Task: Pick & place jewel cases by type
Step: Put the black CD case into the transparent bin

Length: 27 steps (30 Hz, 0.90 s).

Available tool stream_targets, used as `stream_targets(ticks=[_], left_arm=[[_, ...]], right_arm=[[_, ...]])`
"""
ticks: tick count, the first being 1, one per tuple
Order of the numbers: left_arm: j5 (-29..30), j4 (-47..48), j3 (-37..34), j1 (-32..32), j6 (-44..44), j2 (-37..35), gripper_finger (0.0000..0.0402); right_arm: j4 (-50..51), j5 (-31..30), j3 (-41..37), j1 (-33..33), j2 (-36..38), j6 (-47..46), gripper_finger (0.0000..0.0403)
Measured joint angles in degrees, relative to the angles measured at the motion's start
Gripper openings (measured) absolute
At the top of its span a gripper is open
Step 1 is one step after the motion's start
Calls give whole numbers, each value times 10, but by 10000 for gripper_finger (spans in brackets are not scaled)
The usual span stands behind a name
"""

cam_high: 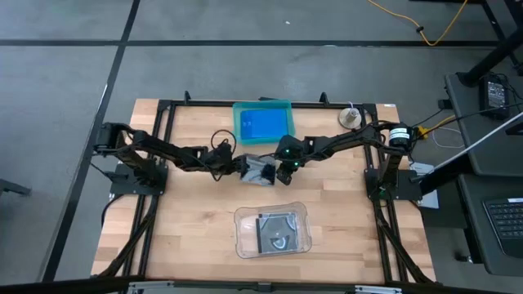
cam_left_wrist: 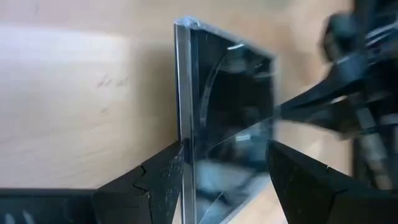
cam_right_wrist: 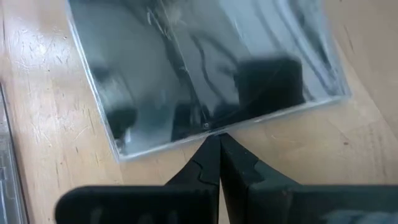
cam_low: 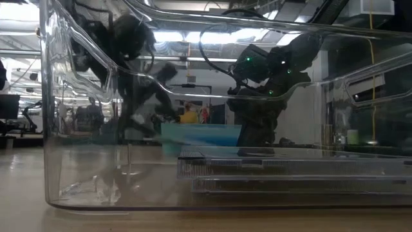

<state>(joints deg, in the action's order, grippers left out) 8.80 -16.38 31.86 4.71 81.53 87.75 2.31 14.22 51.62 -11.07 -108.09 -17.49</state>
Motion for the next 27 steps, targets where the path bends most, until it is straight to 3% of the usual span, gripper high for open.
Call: stream_targets(ticks=[6, 18, 27], left_arm=[[39, -20, 3, 0, -9, -55, 216], [26, -38, 12, 0, 1, -63, 216], [-52, -19, 75, 7, -40, 0, 216]], right_arm=[[-6, 0, 0, 0, 0, 6, 7], [-7, 0, 0, -1, 0, 13, 7], [-14, -2, 0, 0, -2, 13, 7]])
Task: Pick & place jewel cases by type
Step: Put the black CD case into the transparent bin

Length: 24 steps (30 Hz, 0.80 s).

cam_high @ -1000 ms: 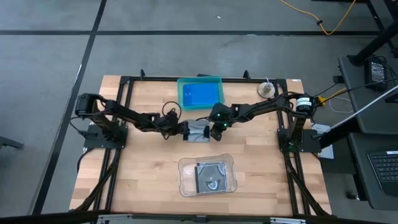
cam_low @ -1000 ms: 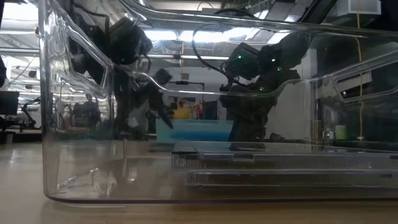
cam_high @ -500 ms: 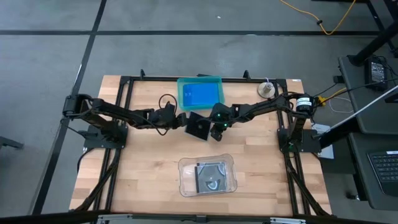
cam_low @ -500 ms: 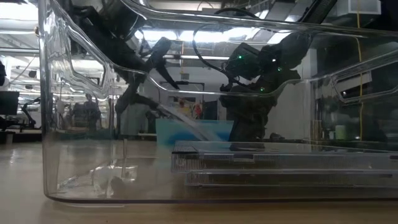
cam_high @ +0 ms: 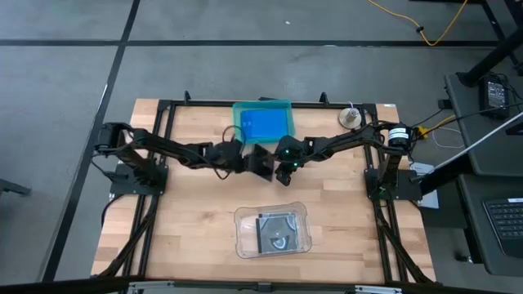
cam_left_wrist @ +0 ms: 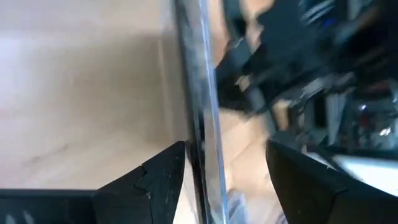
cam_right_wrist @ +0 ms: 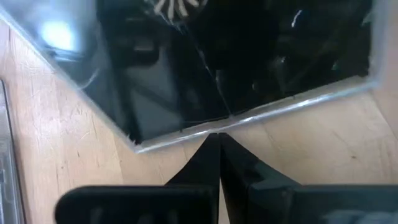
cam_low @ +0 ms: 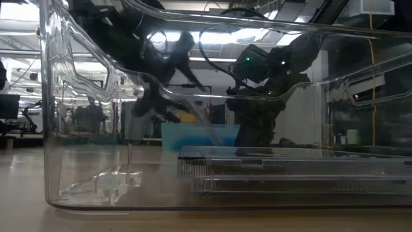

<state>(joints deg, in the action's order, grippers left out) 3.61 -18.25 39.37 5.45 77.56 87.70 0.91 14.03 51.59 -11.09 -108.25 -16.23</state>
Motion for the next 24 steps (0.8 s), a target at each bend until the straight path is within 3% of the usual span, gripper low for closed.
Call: stream_targets(ticks=[15, 24], left_arm=[[-44, 40, 8, 42, -8, 19, 212], [-72, 65, 8, 34, -8, 19, 132]], right_arm=[[5, 4, 0, 1, -1, -2, 7], [5, 5, 0, 1, -1, 1, 7]])
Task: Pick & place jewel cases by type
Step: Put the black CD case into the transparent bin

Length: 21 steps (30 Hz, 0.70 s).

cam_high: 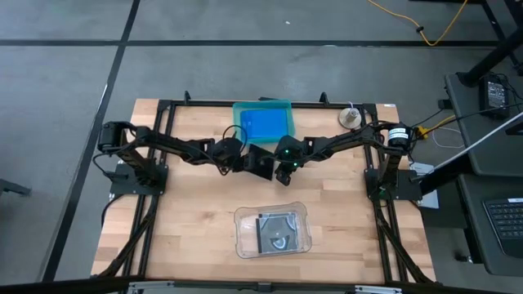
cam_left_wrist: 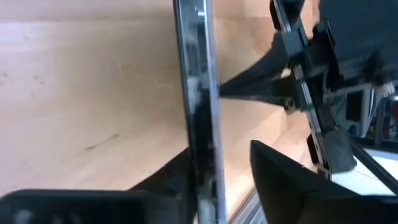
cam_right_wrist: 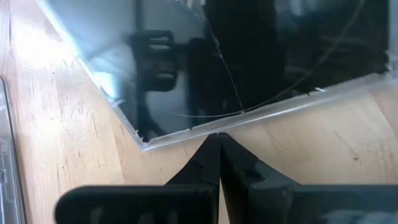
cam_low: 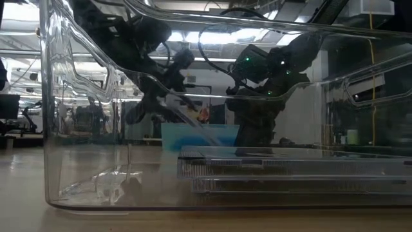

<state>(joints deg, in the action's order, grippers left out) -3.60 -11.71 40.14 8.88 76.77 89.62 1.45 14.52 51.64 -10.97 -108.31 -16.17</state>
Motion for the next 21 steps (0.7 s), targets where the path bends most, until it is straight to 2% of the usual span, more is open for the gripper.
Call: stream_targets(ticks=[6, 11, 16, 21], left_arm=[[0, 0, 0, -14, 1, 0, 58], [13, -2, 0, -22, 7, -1, 17], [20, -5, 0, -29, 5, -1, 16], [35, -1, 0, -29, 4, -13, 18]], right_arm=[[0, 1, 0, 0, 0, 11, 7], [1, 5, 0, 0, 0, 18, 7], [9, 2, -1, 0, 19, 40, 7], [50, -22, -4, 1, 79, 68, 7]])
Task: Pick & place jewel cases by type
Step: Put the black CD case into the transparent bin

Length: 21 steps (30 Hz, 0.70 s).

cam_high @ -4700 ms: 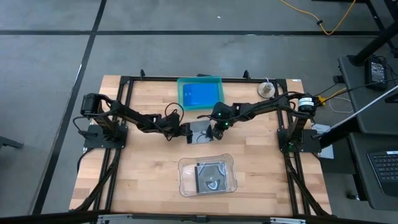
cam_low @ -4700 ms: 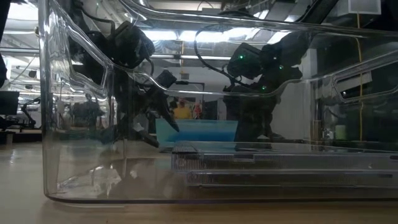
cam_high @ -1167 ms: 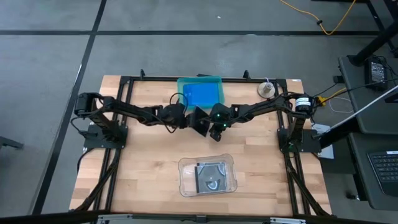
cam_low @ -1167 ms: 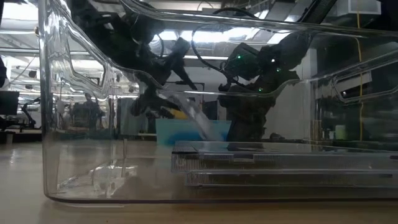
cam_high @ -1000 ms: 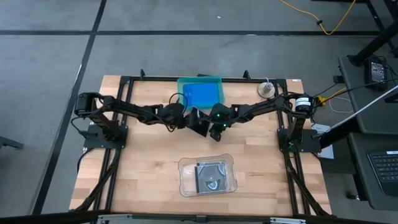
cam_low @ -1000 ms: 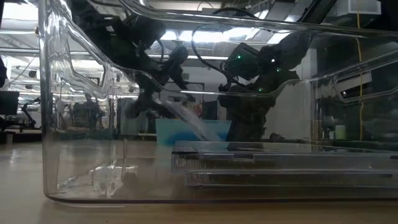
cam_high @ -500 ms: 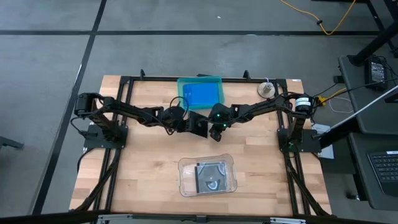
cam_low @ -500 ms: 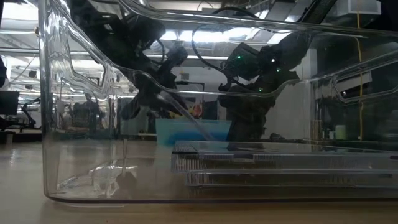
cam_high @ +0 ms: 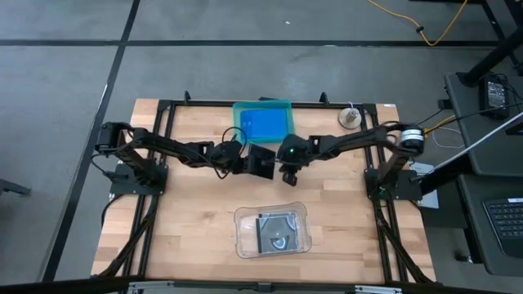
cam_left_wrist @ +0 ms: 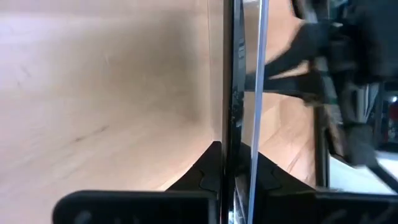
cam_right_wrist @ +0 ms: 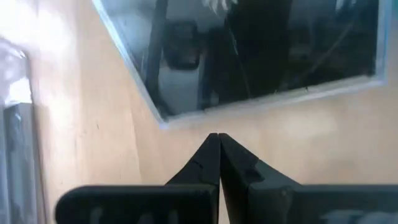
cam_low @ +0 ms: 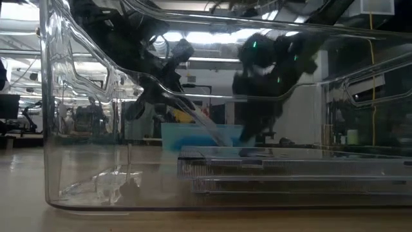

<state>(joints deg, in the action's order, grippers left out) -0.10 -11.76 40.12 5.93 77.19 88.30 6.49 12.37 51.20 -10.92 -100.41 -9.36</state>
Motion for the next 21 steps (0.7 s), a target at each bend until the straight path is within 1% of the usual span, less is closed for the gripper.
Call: stream_targets(ticks=[2, 6, 9, 12, 15, 18, 21], left_arm=[[20, -1, 0, -2, -1, -13, 12], [59, -3, 0, -11, -5, -44, 13], [88, -7, 0, -21, -19, -75, 16], [134, -16, 0, -37, -46, -111, 12], [178, -27, 0, -53, -90, -150, 12], [212, -46, 0, -66, -144, -191, 12], [236, -72, 0, -77, -205, -230, 12]], right_arm=[[18, -20, 2, -1, 33, 19, 7], [59, -55, 1, -1, 98, 42, 7], [59, -73, 2, -1, 150, 48, 7], [49, -89, 2, -1, 198, 50, 7], [38, -103, 3, -1, 241, 65, 7], [26, -104, 3, -1, 275, 85, 7], [7, -103, 3, 0, 305, 81, 7]])
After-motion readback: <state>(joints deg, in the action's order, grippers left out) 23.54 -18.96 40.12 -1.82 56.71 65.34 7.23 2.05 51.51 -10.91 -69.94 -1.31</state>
